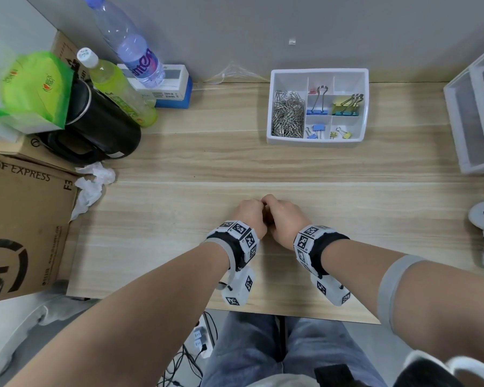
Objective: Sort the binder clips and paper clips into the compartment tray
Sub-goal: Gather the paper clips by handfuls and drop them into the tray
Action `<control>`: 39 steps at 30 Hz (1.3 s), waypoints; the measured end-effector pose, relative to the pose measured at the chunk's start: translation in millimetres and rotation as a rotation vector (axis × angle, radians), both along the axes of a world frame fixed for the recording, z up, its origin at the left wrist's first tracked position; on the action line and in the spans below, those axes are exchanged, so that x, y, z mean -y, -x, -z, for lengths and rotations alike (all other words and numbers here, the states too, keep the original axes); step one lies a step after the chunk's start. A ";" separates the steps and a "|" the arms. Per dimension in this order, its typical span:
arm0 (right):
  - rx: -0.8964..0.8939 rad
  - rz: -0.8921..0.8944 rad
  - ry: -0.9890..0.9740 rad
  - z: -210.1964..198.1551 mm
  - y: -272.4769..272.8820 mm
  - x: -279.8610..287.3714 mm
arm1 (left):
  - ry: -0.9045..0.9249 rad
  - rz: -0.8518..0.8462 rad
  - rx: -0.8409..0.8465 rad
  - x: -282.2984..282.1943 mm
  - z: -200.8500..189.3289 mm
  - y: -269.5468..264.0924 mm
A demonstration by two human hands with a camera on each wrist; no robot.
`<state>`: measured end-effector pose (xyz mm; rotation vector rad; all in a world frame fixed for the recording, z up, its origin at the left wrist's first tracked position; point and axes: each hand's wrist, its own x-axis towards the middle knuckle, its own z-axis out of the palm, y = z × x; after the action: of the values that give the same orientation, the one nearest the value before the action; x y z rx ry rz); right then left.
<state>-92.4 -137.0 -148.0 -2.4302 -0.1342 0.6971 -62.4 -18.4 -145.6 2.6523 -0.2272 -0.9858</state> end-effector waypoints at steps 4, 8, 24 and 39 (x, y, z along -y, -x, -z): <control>-0.026 0.079 -0.077 2.6 -4.8 5.6 | 0.010 -0.007 -0.008 -0.1 -0.3 -2.7; -0.027 0.226 -0.127 0.4 -13.6 20.2 | 0.031 -0.060 -0.048 -3.8 -4.6 -8.9; 0.150 0.371 -0.112 -40.2 -113.6 58.2 | 0.058 -0.013 0.055 24.4 -51.8 -96.6; 0.203 0.296 -0.046 -29.9 -191.5 68.2 | 0.134 -0.067 0.195 46.3 -42.1 -158.1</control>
<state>99.2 -205.2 -118.1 -2.4031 0.1260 0.3118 95.7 -64.7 -103.5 2.6138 -0.2362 -0.6673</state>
